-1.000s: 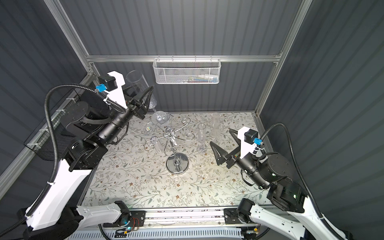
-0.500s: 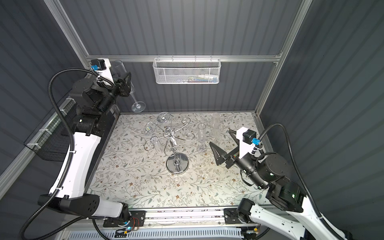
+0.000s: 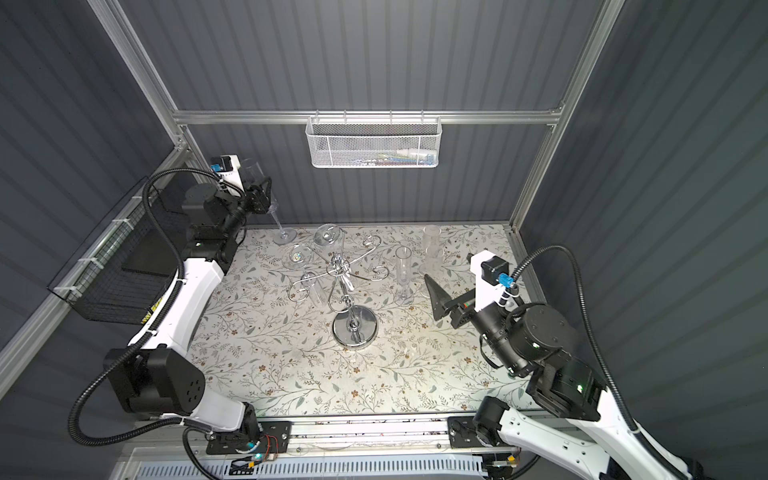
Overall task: Take the wine glass off the wine glass rack
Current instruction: 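Carry the flute with the left gripper toward the far corner while the right gripper withdraws, then lower the flute upright onto the table with the left gripper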
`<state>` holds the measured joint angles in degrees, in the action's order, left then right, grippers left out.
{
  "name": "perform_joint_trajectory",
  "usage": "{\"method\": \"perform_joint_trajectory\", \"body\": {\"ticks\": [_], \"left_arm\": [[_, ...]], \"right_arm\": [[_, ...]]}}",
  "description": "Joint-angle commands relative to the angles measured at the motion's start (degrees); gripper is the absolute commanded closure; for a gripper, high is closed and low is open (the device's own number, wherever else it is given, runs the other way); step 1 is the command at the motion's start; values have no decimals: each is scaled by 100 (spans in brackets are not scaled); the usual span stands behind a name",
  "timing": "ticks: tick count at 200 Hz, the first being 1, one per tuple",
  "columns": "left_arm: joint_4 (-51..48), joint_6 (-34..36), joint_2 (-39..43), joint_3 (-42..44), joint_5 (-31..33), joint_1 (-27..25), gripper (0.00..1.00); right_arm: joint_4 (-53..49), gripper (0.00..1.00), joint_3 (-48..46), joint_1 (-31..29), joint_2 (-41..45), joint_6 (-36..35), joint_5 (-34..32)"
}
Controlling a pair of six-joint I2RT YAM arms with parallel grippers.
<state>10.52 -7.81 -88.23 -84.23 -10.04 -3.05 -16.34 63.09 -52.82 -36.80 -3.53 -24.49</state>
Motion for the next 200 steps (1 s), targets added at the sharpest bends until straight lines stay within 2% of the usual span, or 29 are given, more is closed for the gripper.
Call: {"method": "perform_joint_trajectory", "body": {"ticks": [1,29,53,116,200], "left_arm": [[986,-119,-224,266,-347,-58,58],[1191,163,-591,663,-368,-307,59],[1525,529,-922,890,-210,-559,59],[2663,846,-2016,888,-158,-973,59],[4616,770,-2803,1388,-26,-1061,61]], "right_arm": [[227,1,-11,55,-247,-351,-329],[884,1,-311,128,-378,-614,-614],[1413,1,-602,349,-506,-633,-575],[1484,1,-681,1265,-715,-151,20],[1465,1,-741,1634,-890,62,261]]}}
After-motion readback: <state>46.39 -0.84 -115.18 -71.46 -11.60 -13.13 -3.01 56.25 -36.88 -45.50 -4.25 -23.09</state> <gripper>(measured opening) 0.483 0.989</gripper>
